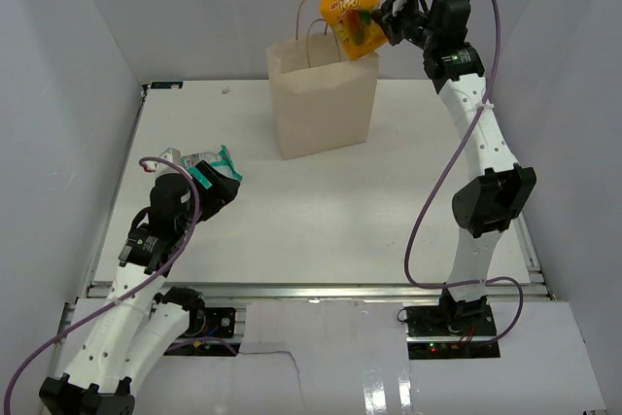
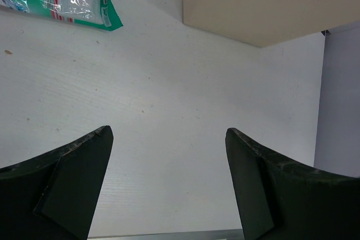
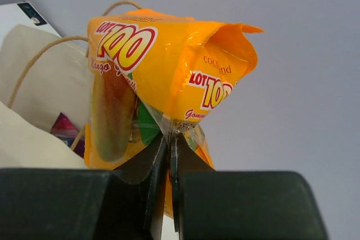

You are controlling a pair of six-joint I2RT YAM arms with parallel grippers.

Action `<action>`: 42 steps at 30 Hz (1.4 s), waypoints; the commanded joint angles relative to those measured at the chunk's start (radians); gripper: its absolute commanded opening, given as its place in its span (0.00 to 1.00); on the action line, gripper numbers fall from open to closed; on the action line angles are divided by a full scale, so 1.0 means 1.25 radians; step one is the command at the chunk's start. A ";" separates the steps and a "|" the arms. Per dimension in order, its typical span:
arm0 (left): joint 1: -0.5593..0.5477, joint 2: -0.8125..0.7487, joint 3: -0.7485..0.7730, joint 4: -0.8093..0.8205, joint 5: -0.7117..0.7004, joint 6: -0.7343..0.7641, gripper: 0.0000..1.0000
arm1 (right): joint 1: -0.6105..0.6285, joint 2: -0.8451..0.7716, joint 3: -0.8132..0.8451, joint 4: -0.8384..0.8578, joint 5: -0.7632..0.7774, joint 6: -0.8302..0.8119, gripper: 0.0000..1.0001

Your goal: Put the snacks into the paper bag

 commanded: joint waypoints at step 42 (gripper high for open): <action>0.001 0.002 -0.008 -0.002 -0.003 0.014 0.93 | 0.082 0.002 -0.049 0.222 0.047 -0.020 0.33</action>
